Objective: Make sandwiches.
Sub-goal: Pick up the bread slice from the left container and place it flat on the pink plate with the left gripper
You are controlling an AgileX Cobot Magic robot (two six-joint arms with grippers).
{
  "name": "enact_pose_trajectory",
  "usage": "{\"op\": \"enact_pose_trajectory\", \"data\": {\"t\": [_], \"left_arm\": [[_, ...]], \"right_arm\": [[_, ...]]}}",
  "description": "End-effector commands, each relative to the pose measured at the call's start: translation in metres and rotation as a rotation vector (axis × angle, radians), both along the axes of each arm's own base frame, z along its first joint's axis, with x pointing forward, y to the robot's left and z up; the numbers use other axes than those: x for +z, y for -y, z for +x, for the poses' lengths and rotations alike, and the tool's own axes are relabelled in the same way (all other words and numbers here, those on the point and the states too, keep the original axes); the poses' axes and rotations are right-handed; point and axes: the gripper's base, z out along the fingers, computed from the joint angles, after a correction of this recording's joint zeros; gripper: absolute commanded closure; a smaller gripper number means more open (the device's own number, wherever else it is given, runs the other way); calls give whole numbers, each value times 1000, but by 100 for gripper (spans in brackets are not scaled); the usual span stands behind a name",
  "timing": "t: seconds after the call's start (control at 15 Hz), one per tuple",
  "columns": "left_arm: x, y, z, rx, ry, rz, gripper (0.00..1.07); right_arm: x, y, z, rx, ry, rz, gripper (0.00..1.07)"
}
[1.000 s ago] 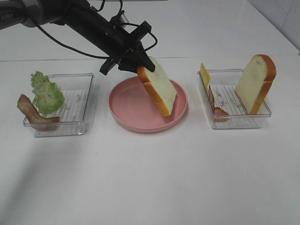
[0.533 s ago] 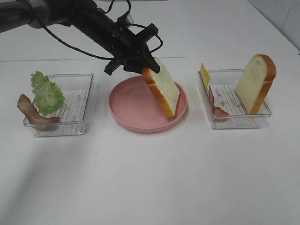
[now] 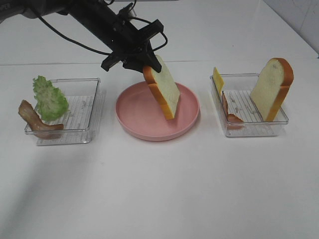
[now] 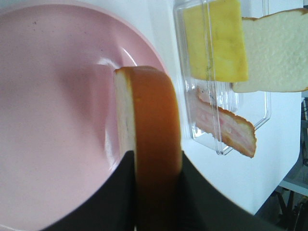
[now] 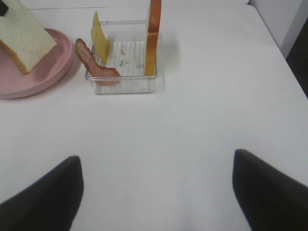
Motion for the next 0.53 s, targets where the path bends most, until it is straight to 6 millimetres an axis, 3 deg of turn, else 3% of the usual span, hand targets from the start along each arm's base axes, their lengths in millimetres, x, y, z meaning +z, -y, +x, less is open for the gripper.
{"op": "enact_pose_trajectory", "data": {"t": [0.07, 0.33, 0.53], "left_arm": [[7, 14, -8, -20, 5, -3, 107], [5, 36, -17, -32, 33, 34, 107], [7, 34, -18, -14, 40, 74, 107]], "right_arm": [[1, 0, -1, -2, 24, -5, 27], [1, 0, -1, -2, 24, -5, 27], [1, 0, -1, -2, 24, -5, 27]]}}
